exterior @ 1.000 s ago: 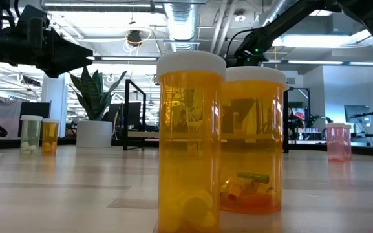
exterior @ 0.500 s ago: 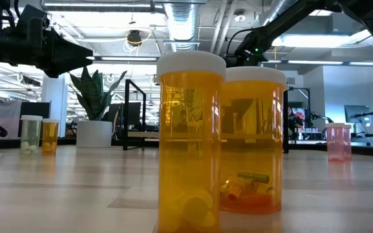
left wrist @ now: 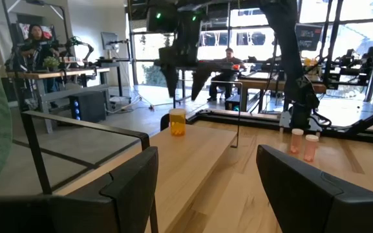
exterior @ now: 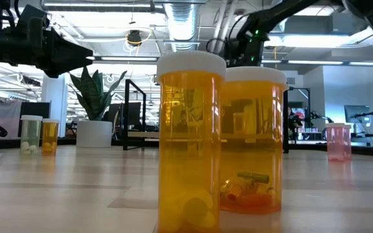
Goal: Pick and place medicine bottles onto shelf by color
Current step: Put the top right small pink pill bottle on the shelf
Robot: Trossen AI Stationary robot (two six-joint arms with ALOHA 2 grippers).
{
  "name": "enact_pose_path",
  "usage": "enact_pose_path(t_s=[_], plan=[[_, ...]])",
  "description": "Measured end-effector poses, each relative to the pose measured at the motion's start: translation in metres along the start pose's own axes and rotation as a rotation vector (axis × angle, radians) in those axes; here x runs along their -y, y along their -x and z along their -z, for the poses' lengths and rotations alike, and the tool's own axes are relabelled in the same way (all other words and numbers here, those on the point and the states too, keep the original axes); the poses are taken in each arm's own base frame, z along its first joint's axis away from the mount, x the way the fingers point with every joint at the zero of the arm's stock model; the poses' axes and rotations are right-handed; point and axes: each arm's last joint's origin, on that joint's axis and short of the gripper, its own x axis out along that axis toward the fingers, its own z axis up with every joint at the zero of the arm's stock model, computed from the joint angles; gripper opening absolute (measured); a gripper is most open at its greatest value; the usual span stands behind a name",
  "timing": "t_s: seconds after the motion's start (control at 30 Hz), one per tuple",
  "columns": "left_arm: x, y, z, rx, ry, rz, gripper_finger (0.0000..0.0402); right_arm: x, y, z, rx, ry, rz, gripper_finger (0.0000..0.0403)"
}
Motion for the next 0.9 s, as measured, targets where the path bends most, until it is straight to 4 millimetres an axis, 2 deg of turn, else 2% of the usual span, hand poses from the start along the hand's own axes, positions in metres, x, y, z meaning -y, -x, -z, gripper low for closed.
enact_pose_path(t_s=[0.2, 0.37, 0.63, 0.9], plan=[[0.000, 0.000, 0.000, 0.000, 0.000, 0.000, 0.0249, -0.030, 0.043, 0.006, 0.051, -0.038, 0.040, 0.0362], [0.000, 0.000, 0.000, 0.000, 0.000, 0.000, 0.0249, -0.070, 0.062, 0.013, 0.021, -0.094, 0.077, 0.0362], [0.000, 0.000, 0.000, 0.000, 0.000, -0.001, 0.0249, -0.145, 0.058, 0.032, -0.041, -0.161, 0.056, 0.0362], [0.000, 0.000, 0.000, 0.000, 0.000, -0.001, 0.0249, -0.209, 0.044, 0.072, -0.077, -0.517, 0.035, 0.0357]])
